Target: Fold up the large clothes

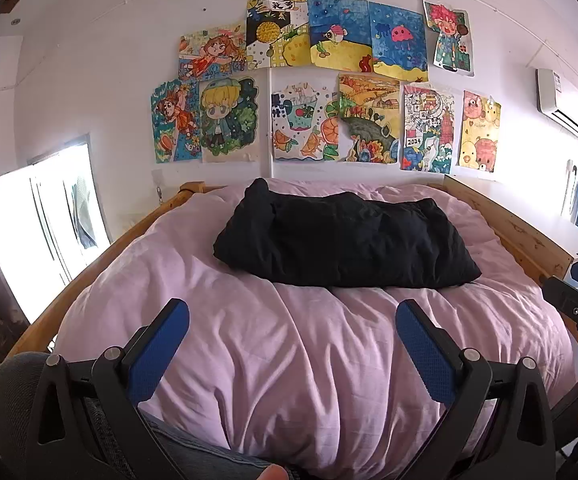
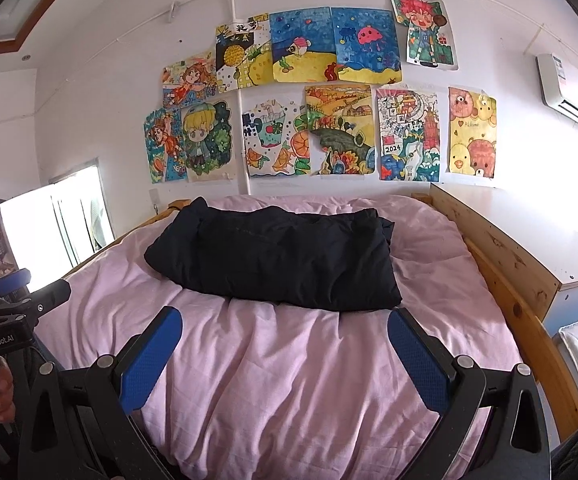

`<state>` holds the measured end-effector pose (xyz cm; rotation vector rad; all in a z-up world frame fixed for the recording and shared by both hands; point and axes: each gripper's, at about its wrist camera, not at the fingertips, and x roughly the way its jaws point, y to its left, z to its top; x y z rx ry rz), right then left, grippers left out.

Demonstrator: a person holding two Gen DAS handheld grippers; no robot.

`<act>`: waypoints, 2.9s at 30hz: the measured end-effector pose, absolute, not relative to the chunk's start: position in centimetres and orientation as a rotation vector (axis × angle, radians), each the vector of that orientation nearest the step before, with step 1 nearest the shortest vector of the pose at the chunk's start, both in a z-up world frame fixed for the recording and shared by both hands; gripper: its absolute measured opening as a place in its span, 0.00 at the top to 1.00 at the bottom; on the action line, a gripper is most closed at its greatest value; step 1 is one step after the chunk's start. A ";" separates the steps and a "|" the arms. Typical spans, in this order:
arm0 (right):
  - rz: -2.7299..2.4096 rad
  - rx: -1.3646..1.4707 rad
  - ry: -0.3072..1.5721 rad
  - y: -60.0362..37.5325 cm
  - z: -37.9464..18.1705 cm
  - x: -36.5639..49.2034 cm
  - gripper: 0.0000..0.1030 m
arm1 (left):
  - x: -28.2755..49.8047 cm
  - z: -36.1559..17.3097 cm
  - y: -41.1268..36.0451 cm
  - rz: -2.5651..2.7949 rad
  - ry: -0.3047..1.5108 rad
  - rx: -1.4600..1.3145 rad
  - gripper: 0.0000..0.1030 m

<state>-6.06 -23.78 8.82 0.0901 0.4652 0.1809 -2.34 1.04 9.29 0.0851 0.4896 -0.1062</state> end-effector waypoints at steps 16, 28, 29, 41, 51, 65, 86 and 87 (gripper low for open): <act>0.182 0.092 0.465 -23.8 8.8 -6.0 0.00 | -2.4 9.3 1.8 -0.101 0.490 0.084 0.01; 0.183 0.092 0.467 -23.9 8.8 -6.0 0.00 | -2.4 9.3 1.9 -0.101 0.490 0.084 0.01; 0.182 0.092 0.466 -23.9 8.9 -6.0 0.00 | -2.4 9.3 1.9 -0.102 0.490 0.083 0.01; 0.182 0.094 0.468 -23.9 8.8 -6.0 0.00 | -2.4 9.2 2.1 -0.104 0.491 0.086 0.01; 0.181 0.096 0.469 -23.8 8.9 -6.0 0.00 | -2.4 9.2 2.1 -0.105 0.490 0.086 0.01; 0.180 0.097 0.469 -23.8 8.9 -6.0 0.00 | -2.4 9.1 2.1 -0.098 0.490 0.086 0.01; 0.177 0.098 0.473 -23.6 9.0 -6.0 0.00 | -2.2 9.6 2.5 -0.087 0.485 0.089 0.01; 0.177 0.098 0.474 -23.5 9.0 -6.0 0.00 | -2.3 9.5 2.4 -0.087 0.486 0.089 0.01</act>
